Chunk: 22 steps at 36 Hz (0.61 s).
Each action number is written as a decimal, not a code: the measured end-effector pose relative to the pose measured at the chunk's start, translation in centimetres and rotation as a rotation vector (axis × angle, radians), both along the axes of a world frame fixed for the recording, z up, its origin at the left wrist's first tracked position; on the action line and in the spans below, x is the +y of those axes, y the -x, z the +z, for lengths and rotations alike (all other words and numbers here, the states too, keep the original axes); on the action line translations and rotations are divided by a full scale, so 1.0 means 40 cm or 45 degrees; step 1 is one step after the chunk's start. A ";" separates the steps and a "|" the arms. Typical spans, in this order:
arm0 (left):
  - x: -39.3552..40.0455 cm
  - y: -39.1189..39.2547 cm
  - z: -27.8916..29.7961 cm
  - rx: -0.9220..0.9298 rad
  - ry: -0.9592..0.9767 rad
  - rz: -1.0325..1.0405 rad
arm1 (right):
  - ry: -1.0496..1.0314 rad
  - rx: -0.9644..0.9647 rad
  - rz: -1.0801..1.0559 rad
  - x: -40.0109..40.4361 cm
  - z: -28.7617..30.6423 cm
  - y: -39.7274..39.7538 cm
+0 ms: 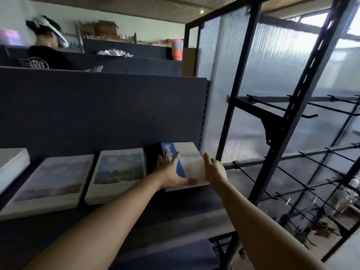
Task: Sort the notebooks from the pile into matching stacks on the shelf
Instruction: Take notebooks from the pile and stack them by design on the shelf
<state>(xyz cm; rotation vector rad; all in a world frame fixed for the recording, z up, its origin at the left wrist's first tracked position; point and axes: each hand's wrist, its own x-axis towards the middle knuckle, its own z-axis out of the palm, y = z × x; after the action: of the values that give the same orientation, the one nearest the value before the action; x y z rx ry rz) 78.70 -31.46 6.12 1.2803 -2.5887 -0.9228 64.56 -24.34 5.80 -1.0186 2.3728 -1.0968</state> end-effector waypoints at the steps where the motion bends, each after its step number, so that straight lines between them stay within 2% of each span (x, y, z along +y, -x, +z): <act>1: 0.004 -0.005 0.001 -0.069 0.017 -0.036 | 0.001 0.014 0.021 -0.003 0.002 0.001; 4: 0.008 -0.011 -0.008 -0.181 0.124 -0.061 | 0.011 0.085 0.061 -0.005 0.007 -0.005; 7: 0.004 -0.009 -0.010 -0.169 0.245 -0.015 | -0.053 0.186 0.134 -0.005 0.015 -0.011; 14: -0.009 -0.008 -0.016 -0.216 0.254 -0.006 | -0.198 0.409 0.220 -0.018 0.006 0.002; 18: 0.007 -0.012 -0.001 -0.321 0.327 -0.008 | -0.208 0.455 0.125 -0.025 -0.005 0.003; 22: 0.030 -0.034 0.019 -0.295 0.319 0.021 | -0.156 0.737 0.159 -0.018 0.018 -0.009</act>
<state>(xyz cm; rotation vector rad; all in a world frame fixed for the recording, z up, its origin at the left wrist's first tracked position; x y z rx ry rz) 80.05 -30.25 6.88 1.4067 -2.7488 -0.4502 64.91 -25.04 6.50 -1.5817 2.7109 -0.6593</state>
